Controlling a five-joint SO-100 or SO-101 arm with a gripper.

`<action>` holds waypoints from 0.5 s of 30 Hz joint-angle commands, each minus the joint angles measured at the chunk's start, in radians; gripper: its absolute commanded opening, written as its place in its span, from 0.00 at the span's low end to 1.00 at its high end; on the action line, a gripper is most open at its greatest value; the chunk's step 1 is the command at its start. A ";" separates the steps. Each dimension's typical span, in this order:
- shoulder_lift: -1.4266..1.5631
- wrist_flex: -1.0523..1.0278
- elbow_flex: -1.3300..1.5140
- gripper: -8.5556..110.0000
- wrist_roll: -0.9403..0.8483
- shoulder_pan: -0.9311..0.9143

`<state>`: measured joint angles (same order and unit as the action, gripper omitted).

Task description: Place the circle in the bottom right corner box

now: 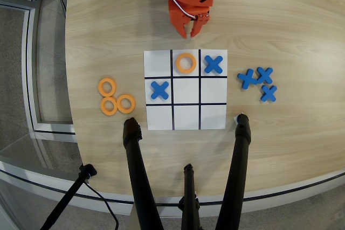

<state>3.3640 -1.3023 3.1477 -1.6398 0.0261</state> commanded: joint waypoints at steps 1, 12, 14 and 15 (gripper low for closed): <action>-0.156 0.048 -0.066 0.12 0.017 -0.074; -0.258 0.025 -0.210 0.16 0.034 -0.095; -0.376 0.037 -0.353 0.17 0.060 -0.112; -0.446 0.049 -0.430 0.17 0.074 -0.126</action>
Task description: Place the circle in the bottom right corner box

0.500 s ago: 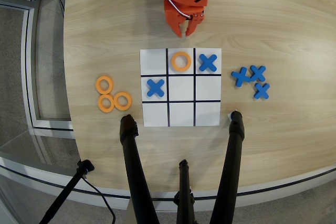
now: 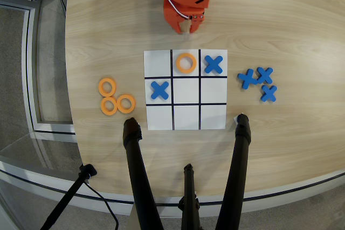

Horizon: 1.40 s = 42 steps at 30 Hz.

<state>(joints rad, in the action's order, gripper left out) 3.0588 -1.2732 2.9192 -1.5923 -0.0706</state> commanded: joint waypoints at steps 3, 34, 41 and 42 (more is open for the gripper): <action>-0.350 0.077 -0.410 0.17 0.055 -0.083; -1.842 0.442 -1.528 0.21 0.109 -0.353; -1.917 0.445 -1.571 0.21 0.089 -0.377; -1.924 0.445 -1.571 0.21 0.087 -0.379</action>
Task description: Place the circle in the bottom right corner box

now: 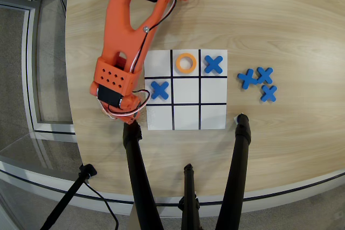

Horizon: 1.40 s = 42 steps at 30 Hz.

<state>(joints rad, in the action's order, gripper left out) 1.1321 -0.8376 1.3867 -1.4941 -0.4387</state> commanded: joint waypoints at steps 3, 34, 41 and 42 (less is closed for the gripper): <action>-0.006 0.008 -0.034 0.21 -0.012 -0.012; -0.072 -0.074 0.009 0.21 0.083 -0.017; -0.066 -0.110 0.029 0.21 0.100 -0.057; -0.063 -0.110 0.035 0.21 0.103 -0.063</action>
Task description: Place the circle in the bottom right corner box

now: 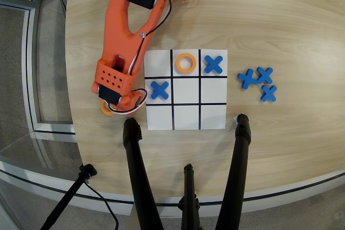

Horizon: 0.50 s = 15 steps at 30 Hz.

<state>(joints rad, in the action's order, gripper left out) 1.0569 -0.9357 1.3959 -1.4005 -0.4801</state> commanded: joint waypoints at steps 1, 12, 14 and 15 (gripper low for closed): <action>0.017 -0.012 0.035 0.21 0.012 -0.028; 0.067 -0.117 0.101 0.21 0.081 -0.075; 0.084 -0.129 0.129 0.21 0.091 -0.083; 0.094 -0.143 0.143 0.21 0.091 -0.087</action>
<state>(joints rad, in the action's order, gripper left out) 1.1336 -1.0462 1.4956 -1.3192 -0.5522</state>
